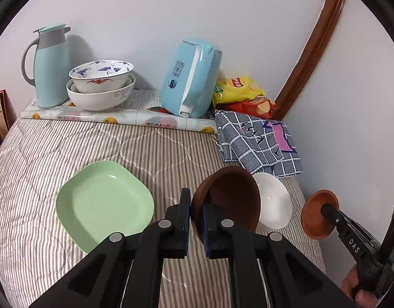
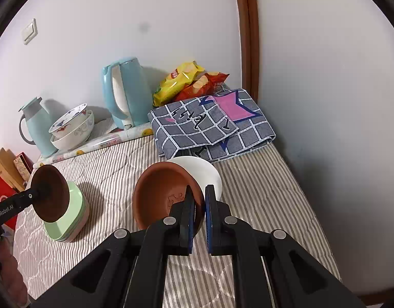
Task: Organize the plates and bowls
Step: 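Carry the right gripper's brown bowl over the white bowl while the left gripper holds its bowl, then lower the brown bowl into the white bowl and open the right gripper, then move the left gripper's brown bowl over the white bowl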
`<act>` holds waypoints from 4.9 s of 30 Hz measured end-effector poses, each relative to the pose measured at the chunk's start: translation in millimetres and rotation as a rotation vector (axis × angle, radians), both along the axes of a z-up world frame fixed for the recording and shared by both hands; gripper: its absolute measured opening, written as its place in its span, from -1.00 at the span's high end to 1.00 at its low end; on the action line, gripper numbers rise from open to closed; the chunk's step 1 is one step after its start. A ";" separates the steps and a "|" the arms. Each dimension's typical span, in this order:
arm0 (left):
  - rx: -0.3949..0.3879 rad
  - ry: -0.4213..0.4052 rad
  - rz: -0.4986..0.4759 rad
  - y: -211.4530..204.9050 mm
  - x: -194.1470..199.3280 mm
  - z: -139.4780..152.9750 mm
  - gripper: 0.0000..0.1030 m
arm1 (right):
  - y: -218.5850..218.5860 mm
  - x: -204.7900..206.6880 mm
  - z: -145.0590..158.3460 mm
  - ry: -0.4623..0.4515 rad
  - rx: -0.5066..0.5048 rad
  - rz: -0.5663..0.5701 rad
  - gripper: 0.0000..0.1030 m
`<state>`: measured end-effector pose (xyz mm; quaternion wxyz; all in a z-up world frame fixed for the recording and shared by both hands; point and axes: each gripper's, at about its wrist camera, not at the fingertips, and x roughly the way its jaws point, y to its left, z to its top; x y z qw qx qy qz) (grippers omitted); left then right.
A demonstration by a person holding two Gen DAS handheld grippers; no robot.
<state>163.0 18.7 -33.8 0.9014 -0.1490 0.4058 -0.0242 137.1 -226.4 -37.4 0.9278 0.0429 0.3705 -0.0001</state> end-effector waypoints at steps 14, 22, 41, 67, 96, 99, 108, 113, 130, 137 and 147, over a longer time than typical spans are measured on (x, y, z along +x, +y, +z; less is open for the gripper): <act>-0.025 0.027 -0.004 5.9 27.4 -12.9 0.84 | 6.1 30.0 -13.7 0.042 -0.024 0.003 0.85; -0.035 0.049 0.002 9.9 42.1 -24.5 0.84 | 6.4 44.7 -27.1 0.073 -0.040 0.004 0.85; -0.032 0.105 -0.001 6.7 63.9 -52.3 0.84 | 7.1 76.3 -58.8 0.142 -0.059 0.010 0.85; -0.030 0.148 -0.010 4.0 77.0 -68.9 0.84 | 10.0 99.8 -91.9 0.222 -0.048 0.023 0.85; -0.068 0.162 -0.010 13.7 69.3 -72.1 0.83 | 28.3 108.9 -105.5 0.280 -0.137 0.013 0.82; -0.073 0.162 -0.014 14.4 66.5 -72.5 0.82 | 30.9 109.8 -106.5 0.288 -0.153 0.014 0.77; -0.081 0.170 -0.012 19.1 61.9 -74.0 0.82 | 37.6 110.3 -107.7 0.293 -0.173 0.025 0.48; -0.082 0.168 -0.008 20.6 60.4 -72.3 0.81 | 37.0 111.3 -106.9 0.285 -0.163 0.024 0.32; -0.058 0.133 -0.014 9.9 47.2 -51.5 0.80 | 30.4 84.0 -71.0 0.193 -0.113 0.025 0.12; -0.043 0.114 -0.026 -4.4 37.4 -40.3 0.80 | 13.6 62.5 -51.4 0.149 -0.079 0.007 0.12; -0.044 0.100 -0.048 -27.4 31.4 -32.4 0.80 | -17.8 30.7 -35.1 0.106 -0.069 -0.020 0.12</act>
